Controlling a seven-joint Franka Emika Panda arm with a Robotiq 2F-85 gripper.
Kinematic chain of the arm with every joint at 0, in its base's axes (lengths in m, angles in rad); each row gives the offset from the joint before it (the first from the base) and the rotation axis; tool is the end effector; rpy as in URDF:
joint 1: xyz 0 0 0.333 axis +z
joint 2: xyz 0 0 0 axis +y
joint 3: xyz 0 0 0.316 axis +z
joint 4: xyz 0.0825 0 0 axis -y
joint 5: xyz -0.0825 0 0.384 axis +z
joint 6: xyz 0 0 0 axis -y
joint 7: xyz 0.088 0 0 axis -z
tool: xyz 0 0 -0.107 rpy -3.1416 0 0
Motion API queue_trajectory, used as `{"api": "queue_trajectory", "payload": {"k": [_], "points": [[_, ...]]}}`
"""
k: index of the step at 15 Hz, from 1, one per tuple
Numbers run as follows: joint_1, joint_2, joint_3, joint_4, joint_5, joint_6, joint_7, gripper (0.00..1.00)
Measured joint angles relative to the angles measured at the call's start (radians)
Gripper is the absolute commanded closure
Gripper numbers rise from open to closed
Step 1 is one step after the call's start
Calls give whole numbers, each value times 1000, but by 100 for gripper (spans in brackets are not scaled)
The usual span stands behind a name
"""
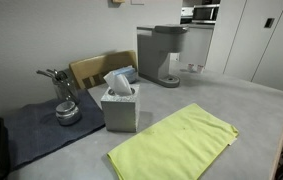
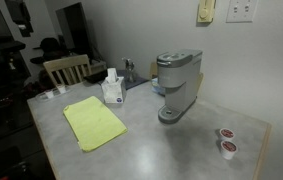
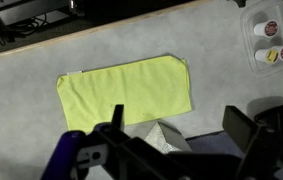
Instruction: Fold the cloth on the table
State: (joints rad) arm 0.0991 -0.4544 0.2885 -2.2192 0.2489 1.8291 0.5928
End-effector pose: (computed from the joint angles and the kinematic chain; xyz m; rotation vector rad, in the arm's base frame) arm 0.3830 0.1947 0.5502 -2.9831 0.4322 0.0125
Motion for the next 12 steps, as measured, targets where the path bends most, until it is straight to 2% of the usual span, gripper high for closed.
{"api": "queue_trajectory", "payload": {"k": [7,12], "points": [[15,57,-11,-49,39,70,-84,0],[34,59,-29,-53,55,77,-149,0]]}}
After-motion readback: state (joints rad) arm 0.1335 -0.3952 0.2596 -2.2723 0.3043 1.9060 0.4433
